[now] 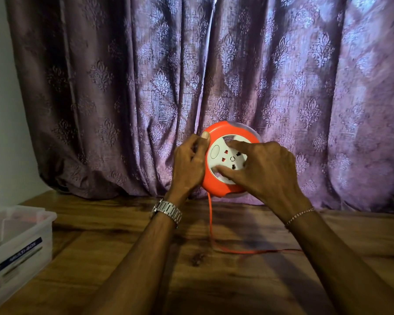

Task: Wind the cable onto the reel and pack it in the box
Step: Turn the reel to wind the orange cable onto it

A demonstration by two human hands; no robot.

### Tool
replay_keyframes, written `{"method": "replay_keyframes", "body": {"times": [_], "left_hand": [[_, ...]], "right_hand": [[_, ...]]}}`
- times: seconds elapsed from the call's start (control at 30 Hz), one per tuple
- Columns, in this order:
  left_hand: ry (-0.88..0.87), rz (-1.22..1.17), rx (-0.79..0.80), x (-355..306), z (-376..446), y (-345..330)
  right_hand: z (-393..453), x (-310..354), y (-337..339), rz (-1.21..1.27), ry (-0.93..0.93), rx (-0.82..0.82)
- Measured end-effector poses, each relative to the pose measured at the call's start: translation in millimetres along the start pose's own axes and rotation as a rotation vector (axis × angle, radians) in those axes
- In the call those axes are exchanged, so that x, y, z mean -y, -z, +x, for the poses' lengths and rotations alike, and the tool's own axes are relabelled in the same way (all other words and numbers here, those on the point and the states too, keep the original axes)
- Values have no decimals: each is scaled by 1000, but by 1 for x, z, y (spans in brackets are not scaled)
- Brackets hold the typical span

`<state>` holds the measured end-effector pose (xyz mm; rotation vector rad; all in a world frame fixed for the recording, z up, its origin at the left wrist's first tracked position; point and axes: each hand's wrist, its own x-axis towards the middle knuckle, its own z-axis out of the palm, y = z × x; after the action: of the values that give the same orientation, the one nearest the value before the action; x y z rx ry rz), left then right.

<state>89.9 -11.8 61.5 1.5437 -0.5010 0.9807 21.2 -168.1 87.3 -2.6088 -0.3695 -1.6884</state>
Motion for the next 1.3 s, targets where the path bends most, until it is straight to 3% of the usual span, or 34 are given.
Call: {"method": "replay_keyframes", "body": {"times": [0.17,0.3,0.4,0.67,0.93,1.3], "left_hand": [[12,-4,-15,0,1,2],[4,-6,-22,2,2,3],[2,2,-21,2,2,2],[-25,35,-14,2,1,2],[-25,49,-23,4,2,2],[-13,8,-23,-1,2,1]], "right_hand": [[7,-8,1,151,253,-1],[8,-13,3,158,402,214],[7,-11,6,129,375,288],[3,-8,8,-50,311,263],[3,-7,7,75,237,256],[-1,1,-4,151,-36,-35]]}}
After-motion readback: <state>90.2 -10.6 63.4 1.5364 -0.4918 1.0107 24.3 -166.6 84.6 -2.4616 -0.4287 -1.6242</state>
